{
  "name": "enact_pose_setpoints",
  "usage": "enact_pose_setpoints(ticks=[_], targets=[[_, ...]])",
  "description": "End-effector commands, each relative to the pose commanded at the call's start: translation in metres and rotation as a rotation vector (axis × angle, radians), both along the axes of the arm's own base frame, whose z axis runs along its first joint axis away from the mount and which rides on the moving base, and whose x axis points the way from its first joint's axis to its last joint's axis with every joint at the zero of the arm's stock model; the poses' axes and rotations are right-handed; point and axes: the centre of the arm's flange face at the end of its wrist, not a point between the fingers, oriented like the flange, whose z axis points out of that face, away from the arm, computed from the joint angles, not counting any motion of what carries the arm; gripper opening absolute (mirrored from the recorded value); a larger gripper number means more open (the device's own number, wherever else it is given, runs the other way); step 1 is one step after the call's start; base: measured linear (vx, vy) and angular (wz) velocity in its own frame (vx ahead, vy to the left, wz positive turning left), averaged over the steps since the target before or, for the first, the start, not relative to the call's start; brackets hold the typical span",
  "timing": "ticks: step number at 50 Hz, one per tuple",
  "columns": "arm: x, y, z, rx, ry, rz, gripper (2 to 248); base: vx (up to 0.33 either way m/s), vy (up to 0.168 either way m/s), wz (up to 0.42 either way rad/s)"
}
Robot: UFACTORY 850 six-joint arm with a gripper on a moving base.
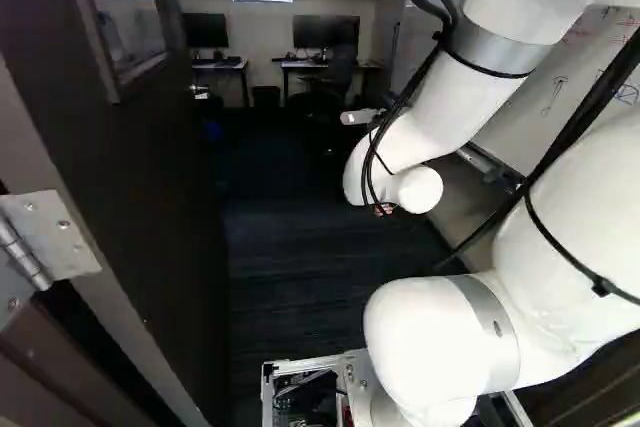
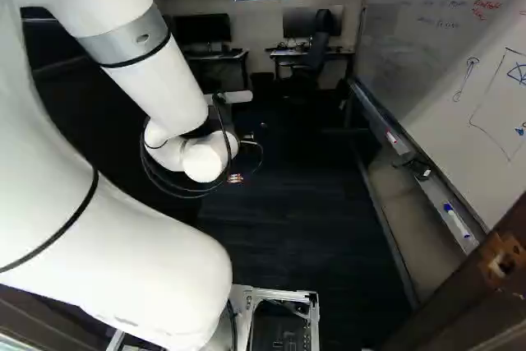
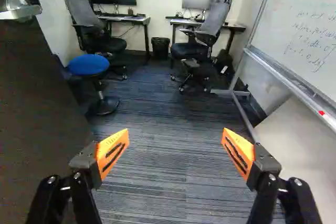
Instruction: Open the door and move inside
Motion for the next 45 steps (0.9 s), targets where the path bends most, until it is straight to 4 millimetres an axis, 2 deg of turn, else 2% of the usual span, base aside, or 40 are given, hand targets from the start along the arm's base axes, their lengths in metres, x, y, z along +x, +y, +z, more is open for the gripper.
enact_pose_setpoints(ticks=[45], targets=[[0.0000, 0.0000, 0.0000, 0.000, 0.000, 0.000, 247, 0.183, -0.021, 0.002]])
